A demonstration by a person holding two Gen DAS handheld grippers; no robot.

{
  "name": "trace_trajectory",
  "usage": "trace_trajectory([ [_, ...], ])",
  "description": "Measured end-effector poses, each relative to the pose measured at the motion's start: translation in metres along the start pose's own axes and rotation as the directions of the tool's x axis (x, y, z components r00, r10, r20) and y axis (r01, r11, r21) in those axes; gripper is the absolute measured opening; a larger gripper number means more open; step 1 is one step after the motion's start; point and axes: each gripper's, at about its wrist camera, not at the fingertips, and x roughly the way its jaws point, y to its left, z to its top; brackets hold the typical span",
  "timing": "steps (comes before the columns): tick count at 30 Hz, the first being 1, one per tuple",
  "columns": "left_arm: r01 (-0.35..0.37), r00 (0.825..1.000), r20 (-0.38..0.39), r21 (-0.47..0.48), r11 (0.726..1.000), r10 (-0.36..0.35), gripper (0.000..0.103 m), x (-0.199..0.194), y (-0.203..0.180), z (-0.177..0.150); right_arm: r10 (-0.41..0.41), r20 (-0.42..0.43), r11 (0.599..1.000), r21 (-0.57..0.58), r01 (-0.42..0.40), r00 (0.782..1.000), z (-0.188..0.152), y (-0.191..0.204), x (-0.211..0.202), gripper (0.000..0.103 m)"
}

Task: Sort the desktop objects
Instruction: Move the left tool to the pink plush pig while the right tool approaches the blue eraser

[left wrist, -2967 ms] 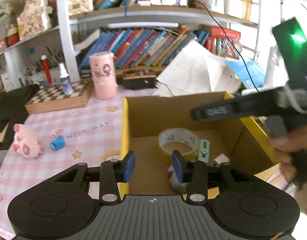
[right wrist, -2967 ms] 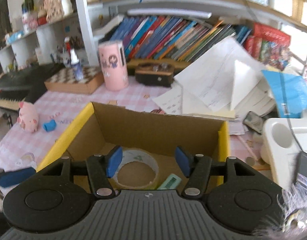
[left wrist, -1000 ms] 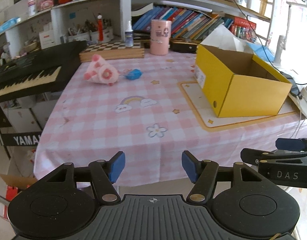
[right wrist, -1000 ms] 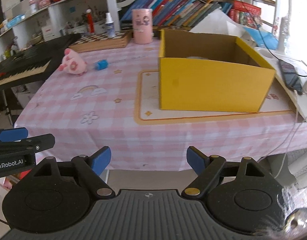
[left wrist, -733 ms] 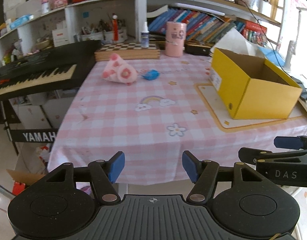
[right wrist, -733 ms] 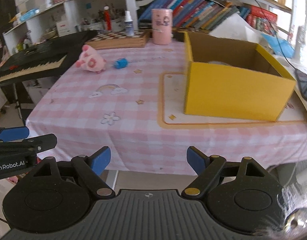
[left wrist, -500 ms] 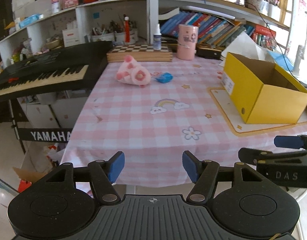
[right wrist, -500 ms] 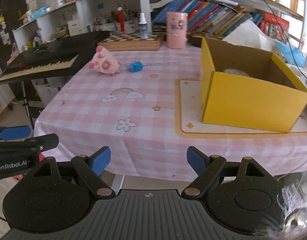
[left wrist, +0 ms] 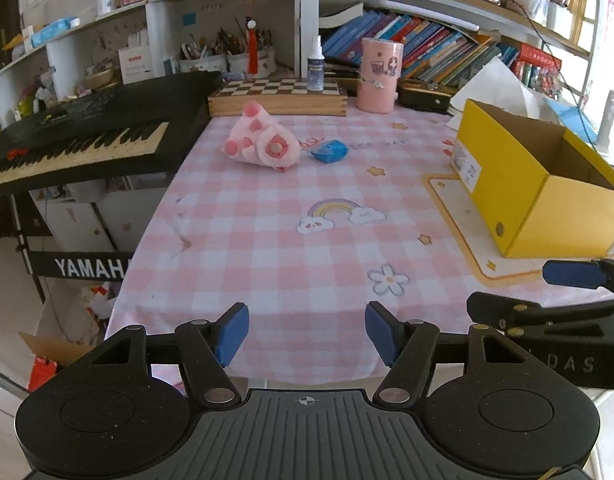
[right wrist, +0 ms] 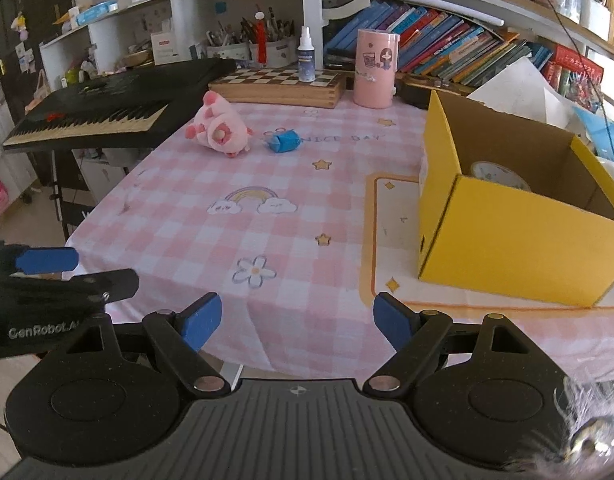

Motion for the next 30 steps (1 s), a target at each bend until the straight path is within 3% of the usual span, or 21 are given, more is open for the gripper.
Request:
trace_trajectory([
  [14, -0.09, 0.996, 0.009, -0.044, 0.995, 0.09, 0.07, 0.051, 0.01, 0.07, 0.067, -0.004, 0.997, -0.022, -0.067, 0.998, 0.068, -0.019, 0.067, 0.082],
  [21, -0.137, 0.991, -0.001, -0.093, 0.986, 0.137, 0.071, 0.075, 0.018, 0.093, 0.07, 0.0, 0.997, -0.01, -0.07, 0.998, 0.095, -0.032, 0.096, 0.082],
  [30, -0.162, 0.987, -0.004, -0.084, 0.983, 0.162, 0.073, 0.098, 0.017, 0.121, 0.094, 0.013, 0.995, 0.013, -0.094, 0.995, 0.125, -0.039, 0.118, 0.08],
])
